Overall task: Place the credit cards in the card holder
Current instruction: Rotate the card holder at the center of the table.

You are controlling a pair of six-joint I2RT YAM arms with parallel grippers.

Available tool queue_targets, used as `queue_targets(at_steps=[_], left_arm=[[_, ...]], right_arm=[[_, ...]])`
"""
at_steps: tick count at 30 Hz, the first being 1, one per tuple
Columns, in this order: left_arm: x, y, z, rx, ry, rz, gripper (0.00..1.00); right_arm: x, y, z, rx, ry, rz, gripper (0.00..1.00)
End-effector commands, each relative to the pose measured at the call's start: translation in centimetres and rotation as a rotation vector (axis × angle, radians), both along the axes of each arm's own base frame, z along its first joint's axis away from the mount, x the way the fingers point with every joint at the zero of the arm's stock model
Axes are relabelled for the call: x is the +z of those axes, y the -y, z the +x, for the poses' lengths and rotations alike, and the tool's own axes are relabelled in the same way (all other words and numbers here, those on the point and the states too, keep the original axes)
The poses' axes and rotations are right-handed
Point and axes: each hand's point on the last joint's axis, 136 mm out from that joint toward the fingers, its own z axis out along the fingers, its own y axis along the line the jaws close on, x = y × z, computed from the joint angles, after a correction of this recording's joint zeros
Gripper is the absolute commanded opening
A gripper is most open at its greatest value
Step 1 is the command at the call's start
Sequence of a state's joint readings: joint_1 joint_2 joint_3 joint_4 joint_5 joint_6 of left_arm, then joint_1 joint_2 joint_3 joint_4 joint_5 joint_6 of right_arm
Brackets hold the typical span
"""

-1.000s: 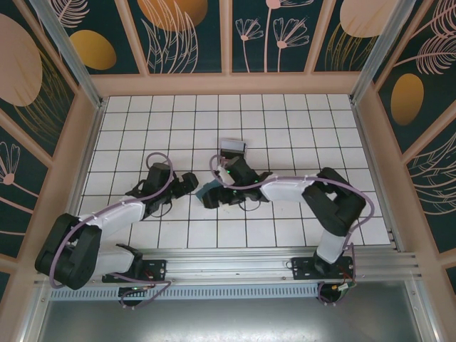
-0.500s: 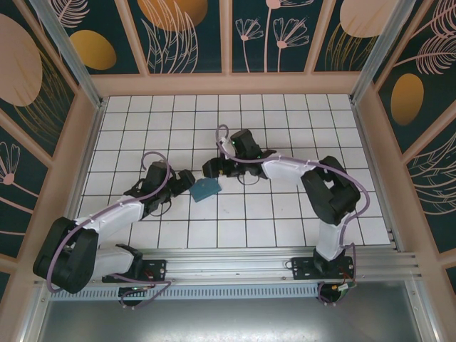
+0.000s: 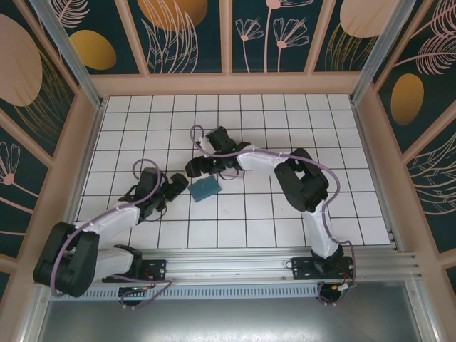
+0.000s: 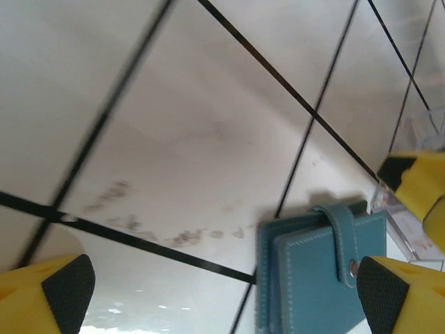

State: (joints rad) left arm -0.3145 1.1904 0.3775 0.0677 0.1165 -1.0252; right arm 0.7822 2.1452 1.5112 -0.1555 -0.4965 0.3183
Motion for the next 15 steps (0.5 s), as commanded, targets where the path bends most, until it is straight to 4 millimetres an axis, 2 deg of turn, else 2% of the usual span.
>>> queue_targets(at_steps=[1,6,11,15], left_arm=[[-0.2,-1.4,-0.9,0.078,-0.013,-0.036,0.98],[-0.2,-0.7,-1.4,0.100,-0.004,-0.140,0.99],[-0.4,-0.2,-1.1,0.038,-0.019,-0.105,0.99],[-1.2,1.7,-0.6,-0.054,-0.068,-0.148,0.98]], right_arm=[[-1.8,0.5,-0.7,0.014,-0.022,-0.064,0.82],[-2.8,2.1,-2.6,0.006,-0.060,-0.104,0.83],[-3.1,4.6,-5.2,-0.013,-0.125,-0.115,0.84],[-2.4,6.3,-7.8,-0.019,-0.176,-0.096,0.85]])
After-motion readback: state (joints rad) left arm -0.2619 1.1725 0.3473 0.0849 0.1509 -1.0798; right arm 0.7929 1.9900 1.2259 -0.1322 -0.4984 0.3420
